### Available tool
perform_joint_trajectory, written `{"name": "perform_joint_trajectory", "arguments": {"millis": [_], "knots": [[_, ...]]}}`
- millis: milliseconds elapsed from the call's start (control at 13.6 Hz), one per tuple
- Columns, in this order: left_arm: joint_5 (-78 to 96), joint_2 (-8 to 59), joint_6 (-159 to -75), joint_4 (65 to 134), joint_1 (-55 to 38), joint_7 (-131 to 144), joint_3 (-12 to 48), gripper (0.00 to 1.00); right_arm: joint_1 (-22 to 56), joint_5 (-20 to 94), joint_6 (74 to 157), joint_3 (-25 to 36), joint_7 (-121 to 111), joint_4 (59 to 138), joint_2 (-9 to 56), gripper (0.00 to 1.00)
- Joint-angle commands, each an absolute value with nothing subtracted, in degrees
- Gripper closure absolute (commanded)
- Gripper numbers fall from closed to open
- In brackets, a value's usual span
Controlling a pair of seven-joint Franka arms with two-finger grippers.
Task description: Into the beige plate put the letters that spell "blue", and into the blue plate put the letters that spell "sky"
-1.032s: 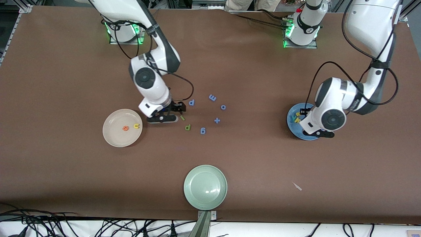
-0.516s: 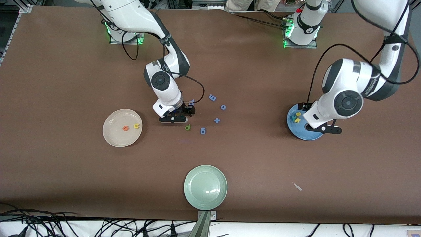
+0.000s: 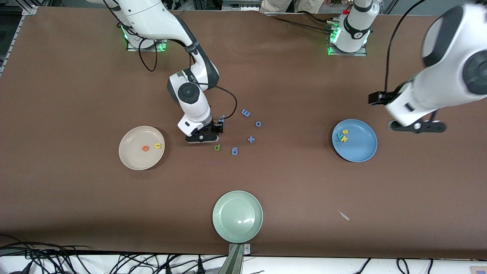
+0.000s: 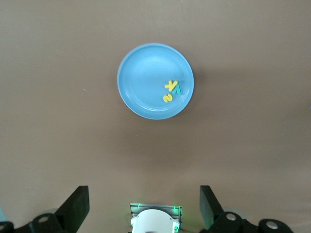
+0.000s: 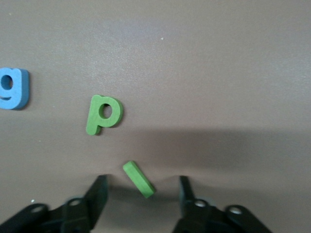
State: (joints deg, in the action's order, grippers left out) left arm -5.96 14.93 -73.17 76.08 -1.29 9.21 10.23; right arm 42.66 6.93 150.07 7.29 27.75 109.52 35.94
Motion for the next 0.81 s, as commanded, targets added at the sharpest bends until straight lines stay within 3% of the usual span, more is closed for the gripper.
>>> {"name": "perform_joint_trajectory", "arguments": {"millis": [0, 147, 368, 516, 737], "knots": [[-4.4, 15.0, -71.9, 72.1, -0.6, 7.8, 9.5, 0.00, 42.4, 6.3, 151.4, 6.9, 26.7, 109.7, 36.5, 0.51], [-4.2, 10.6, -79.0, 76.7, 2.2, 7.7, 9.6, 0.00, 42.4, 6.3, 152.1, 6.9, 26.6, 109.7, 36.7, 0.66], [2.2, -3.7, -96.2, 99.4, 6.1, 7.6, 9.6, 0.00, 42.3, 6.4, 151.5, 7.3, 24.6, 109.8, 35.9, 0.94], [3.2, -7.2, -98.9, 104.0, 6.1, 7.5, 9.4, 0.00, 42.1, 6.4, 149.3, 7.9, 23.5, 109.7, 34.6, 0.97], [2.5, -6.9, -97.7, 103.5, 5.9, 7.6, 9.1, 0.00, 40.1, 6.8, 141.7, 10.8, 14.3, 109.1, 31.1, 0.97]]}}
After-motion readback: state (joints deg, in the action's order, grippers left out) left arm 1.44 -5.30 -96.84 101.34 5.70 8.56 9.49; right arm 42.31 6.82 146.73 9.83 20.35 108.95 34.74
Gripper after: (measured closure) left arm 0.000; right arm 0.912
